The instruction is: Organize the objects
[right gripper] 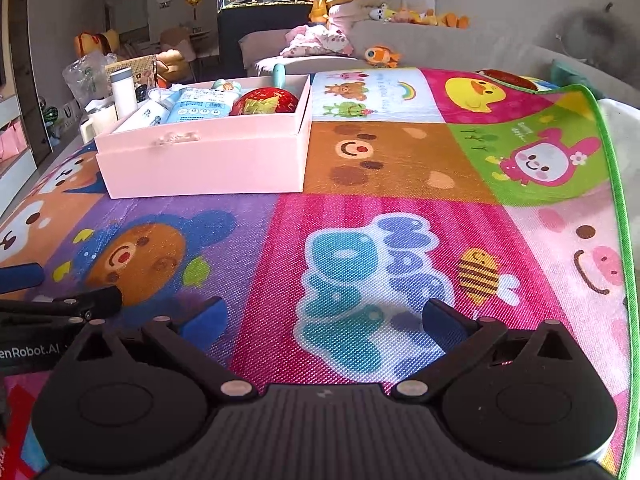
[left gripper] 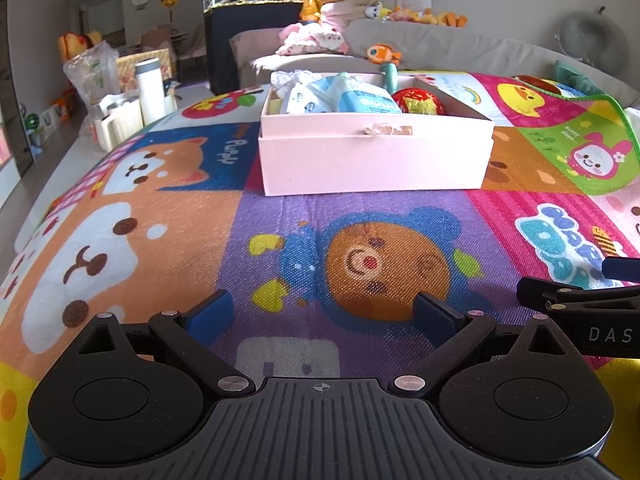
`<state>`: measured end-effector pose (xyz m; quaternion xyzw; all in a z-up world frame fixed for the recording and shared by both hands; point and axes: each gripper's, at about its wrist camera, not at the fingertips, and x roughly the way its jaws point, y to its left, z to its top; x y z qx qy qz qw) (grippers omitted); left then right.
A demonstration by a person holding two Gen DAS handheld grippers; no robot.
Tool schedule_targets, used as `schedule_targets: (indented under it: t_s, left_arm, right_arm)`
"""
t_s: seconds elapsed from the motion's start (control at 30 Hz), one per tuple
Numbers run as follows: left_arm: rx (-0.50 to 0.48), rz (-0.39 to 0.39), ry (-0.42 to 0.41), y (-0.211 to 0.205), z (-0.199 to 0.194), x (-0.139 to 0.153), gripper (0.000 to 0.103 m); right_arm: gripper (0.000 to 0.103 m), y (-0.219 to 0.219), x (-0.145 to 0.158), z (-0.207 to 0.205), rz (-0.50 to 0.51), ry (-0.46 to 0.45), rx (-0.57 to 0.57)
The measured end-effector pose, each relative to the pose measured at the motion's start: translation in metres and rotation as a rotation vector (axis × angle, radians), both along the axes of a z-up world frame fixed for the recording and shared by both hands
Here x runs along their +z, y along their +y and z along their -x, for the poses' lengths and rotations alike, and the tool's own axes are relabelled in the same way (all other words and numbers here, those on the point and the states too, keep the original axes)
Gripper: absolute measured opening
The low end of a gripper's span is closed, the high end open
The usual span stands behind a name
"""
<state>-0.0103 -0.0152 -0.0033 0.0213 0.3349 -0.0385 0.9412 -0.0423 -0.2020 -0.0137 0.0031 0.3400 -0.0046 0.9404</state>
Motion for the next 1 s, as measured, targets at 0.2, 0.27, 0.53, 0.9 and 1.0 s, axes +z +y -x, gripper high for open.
schedule_targets:
  t_s: [0.2, 0.27, 0.53, 0.9, 1.0]
  left_arm:
    - [-0.001, 0.0, 0.001, 0.002, -0.001, 0.0, 0.1]
    - [-0.001, 0.002, 0.001, 0.003, -0.001, 0.0, 0.1]
    - [-0.001, 0.002, 0.001, 0.002, -0.001, 0.0, 0.1]
    - [0.004, 0.005, 0.002, -0.002, 0.001, 0.0, 0.1]
    - [0.016, 0.001, 0.001, -0.009, 0.006, 0.0, 0.1]
  right_arm:
    - [0.103, -0.002, 0.0, -0.001, -0.002, 0.001, -0.001]
    - [0.103, 0.0, 0.0, -0.001, 0.001, 0.001, -0.001]
    - [0.103, 0.0, 0.0, -0.001, 0.001, 0.001, -0.001]
    - [0.103, -0.001, 0.0, -0.001, 0.005, 0.001, 0.002]
    - [0.103, -0.008, 0.0, 0.001, 0.003, 0.001, 0.013]
